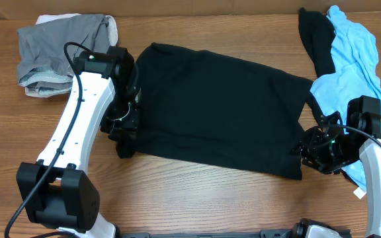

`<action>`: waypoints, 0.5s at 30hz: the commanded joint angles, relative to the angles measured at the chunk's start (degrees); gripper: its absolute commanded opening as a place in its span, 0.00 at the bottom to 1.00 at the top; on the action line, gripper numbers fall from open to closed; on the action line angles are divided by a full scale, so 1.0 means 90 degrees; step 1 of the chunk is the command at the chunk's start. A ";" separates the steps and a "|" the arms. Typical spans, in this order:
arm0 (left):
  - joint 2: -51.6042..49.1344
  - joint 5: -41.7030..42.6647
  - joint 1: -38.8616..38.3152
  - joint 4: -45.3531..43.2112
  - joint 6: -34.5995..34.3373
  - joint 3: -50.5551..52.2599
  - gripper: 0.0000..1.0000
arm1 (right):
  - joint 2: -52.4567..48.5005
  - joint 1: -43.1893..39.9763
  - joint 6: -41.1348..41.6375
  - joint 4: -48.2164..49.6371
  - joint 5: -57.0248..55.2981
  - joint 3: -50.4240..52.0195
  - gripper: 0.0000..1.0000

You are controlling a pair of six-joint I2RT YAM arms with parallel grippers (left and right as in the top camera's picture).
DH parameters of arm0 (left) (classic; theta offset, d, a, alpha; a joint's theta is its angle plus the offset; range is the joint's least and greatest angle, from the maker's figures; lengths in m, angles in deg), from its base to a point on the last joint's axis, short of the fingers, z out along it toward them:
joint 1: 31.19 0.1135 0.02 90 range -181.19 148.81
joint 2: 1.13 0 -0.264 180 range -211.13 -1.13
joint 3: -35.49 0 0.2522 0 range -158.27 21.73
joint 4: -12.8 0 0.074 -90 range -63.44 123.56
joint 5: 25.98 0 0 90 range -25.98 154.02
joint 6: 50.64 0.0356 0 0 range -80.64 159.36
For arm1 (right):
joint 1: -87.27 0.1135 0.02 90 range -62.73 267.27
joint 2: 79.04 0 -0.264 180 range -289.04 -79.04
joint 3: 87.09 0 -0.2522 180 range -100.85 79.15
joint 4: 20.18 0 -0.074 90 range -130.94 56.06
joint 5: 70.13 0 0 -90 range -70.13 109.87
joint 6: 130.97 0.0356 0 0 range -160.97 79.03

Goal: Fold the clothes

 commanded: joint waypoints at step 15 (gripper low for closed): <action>-0.0085 0.0187 -0.0250 -0.2115 0.0699 -0.0413 0.75 | 0.0051 0.0828 0.0032 0.1564 0.0066 0.0012 0.69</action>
